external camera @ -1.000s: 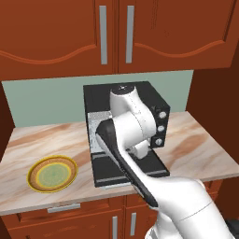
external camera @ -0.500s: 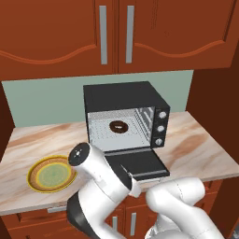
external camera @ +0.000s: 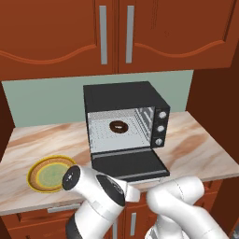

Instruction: Pick up the bagel from the plate, place it on the toaster oven rack, close the door, and set the timer.

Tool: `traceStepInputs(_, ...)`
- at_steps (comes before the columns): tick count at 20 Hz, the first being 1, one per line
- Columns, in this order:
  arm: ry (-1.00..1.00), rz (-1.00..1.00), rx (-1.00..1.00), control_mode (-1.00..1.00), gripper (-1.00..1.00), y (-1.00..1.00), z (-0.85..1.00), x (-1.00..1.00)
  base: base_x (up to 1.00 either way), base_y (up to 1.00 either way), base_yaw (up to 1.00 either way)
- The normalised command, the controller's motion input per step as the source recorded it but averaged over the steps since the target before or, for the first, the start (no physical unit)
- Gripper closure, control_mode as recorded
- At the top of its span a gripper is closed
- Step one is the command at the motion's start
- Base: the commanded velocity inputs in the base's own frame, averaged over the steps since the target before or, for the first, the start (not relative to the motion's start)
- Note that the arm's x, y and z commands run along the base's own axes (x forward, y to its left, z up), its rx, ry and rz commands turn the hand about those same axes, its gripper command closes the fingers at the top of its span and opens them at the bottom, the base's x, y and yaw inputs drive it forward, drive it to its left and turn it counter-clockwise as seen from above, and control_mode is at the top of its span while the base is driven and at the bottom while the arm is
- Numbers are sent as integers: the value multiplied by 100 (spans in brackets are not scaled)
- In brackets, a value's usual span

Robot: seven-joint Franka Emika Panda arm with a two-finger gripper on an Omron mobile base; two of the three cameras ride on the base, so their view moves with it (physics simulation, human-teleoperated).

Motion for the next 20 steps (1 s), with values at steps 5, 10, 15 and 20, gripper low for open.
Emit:
traceStepInputs(5,0,13,-11,-100,-100,22,-40,26,0,0,0)
traceStepInputs(10,0,9,-7,-100,-100,7,-35,42,0,0,0)
traceStepInputs(15,-2,7,-2,-100,-100,0,-39,22,0,0,0)
traceStepInputs(20,-7,5,0,-100,-100,0,-40,2,0,0,0)
